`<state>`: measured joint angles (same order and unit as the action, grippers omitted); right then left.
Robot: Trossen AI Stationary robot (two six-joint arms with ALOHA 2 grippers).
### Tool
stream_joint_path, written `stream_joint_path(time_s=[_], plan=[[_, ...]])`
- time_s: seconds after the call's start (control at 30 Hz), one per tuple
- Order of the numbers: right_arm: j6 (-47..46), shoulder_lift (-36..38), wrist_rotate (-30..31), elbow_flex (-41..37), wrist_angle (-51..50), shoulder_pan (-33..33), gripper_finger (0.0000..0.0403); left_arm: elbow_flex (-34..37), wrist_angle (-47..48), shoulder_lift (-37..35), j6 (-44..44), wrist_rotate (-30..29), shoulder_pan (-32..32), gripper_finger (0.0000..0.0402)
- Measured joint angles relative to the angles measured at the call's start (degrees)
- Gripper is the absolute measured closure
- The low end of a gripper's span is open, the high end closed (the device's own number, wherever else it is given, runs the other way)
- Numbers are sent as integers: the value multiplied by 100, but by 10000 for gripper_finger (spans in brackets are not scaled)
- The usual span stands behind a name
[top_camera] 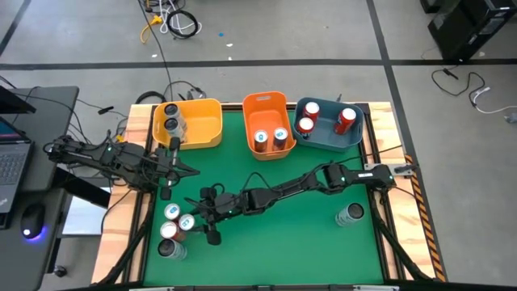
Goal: Sort soda cans
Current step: Put the blue soda can into the orange bin
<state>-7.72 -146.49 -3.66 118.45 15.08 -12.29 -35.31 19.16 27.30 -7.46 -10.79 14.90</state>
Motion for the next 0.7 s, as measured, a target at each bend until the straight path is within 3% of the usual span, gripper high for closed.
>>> stream_joint_path(time_s=[0.2,0.37,0.7], plan=[[210,382,-112,-1,-530,-3,182,0,2,0,-77,0,0,400],[522,884,136,0,-1361,7,187,0,2,-1,-131,-12,1,400],[1149,2239,1678,4,-4318,33,182,0,-11,-1,-131,-31,0,400]])
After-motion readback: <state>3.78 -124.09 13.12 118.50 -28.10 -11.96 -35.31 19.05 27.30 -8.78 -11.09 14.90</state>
